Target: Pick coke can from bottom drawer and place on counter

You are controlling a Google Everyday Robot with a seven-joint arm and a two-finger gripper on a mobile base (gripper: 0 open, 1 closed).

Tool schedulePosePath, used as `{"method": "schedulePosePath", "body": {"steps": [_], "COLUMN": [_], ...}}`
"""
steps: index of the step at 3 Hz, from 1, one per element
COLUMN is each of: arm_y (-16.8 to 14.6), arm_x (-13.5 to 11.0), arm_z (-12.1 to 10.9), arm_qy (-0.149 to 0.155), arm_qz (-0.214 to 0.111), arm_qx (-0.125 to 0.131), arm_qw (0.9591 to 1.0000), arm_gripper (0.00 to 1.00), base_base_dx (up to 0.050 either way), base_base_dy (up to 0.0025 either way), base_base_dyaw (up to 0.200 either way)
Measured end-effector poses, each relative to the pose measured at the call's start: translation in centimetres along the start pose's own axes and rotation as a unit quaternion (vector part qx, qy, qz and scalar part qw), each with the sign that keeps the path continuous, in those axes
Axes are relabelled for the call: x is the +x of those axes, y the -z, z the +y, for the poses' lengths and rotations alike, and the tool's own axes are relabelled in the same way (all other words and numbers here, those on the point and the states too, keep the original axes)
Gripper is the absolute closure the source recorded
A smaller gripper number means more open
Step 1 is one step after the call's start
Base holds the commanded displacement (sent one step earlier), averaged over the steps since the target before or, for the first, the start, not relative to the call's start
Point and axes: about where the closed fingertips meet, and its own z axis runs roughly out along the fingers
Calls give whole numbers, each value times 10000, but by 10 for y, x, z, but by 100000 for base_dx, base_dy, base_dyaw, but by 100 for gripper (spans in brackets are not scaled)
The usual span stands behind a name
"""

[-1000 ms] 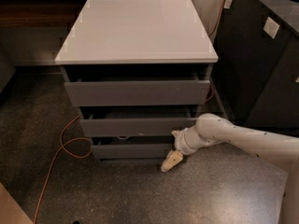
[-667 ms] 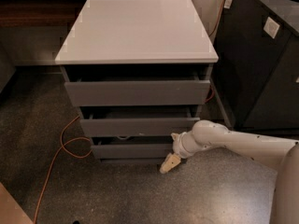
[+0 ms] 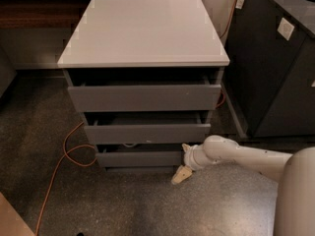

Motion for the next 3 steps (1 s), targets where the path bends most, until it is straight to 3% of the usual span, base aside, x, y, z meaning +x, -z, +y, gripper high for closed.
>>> {"method": "schedulePosePath", "body": {"steps": [2, 3], "arm_y": [-30, -45], "arm_x": [25, 30], "arm_z": [-27, -34], "arm_qy": [215, 323], "arm_qz": [-628, -529], "arm_qx": [140, -5], "arm_qw": [9977, 9981], "arm_gripper": [0, 0], "base_base_dx": [0, 0], "base_base_dy": [0, 0], "base_base_dyaw": [0, 0]}}
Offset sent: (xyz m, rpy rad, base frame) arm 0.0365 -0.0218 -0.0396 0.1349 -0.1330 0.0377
